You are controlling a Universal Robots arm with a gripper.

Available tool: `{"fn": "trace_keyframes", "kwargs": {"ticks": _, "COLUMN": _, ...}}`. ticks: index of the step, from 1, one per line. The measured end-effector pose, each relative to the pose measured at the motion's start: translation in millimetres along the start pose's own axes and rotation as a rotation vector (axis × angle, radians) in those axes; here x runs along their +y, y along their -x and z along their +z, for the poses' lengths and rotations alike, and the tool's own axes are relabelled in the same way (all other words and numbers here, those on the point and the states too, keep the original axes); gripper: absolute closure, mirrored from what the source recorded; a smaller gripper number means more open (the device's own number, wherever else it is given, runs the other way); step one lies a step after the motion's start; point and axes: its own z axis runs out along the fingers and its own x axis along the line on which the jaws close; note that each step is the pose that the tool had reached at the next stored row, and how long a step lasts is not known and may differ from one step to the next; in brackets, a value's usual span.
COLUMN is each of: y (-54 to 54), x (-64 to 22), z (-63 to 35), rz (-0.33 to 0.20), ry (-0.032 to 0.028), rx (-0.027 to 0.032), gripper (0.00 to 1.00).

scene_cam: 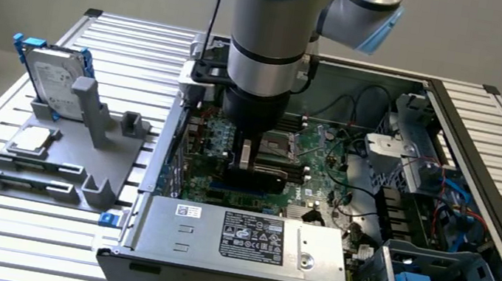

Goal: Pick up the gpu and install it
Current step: 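Insert the gpu into the slot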

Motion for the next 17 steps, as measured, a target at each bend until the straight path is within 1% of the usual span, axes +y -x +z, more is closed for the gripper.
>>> {"fn": "trace_keyframes", "kwargs": {"ticks": 6, "y": -0.6, "x": 0.0, "z": 0.3, "rz": 0.0, "ry": 0.0014, "rx": -0.0004, "gripper": 0.74}}
{"fn": "trace_keyframes", "kwargs": {"ticks": 9, "y": -0.5, "x": -0.2, "z": 0.3, "rz": 0.0, "ry": 0.0026, "rx": -0.0026, "gripper": 0.74}}
{"fn": "trace_keyframes", "kwargs": {"ticks": 10, "y": -0.6, "x": -0.1, "z": -0.3, "rz": 0.0, "ry": 0.0033, "rx": -0.0024, "gripper": 0.73}}
{"fn": "trace_keyframes", "kwargs": {"ticks": 11, "y": -0.5, "x": -0.1, "z": -1.4, "rz": 0.0, "ry": 0.0038, "rx": -0.0022, "gripper": 0.73}}
{"fn": "trace_keyframes", "kwargs": {"ticks": 12, "y": -0.5, "x": -0.2, "z": -2.6, "rz": 0.0, "ry": 0.0044, "rx": -0.0023, "gripper": 0.66}}
{"fn": "trace_keyframes", "kwargs": {"ticks": 17, "y": -0.2, "x": -0.2, "z": -10.9, "rz": 0.0, "ry": 0.0075, "rx": -0.0023, "gripper": 0.66}}
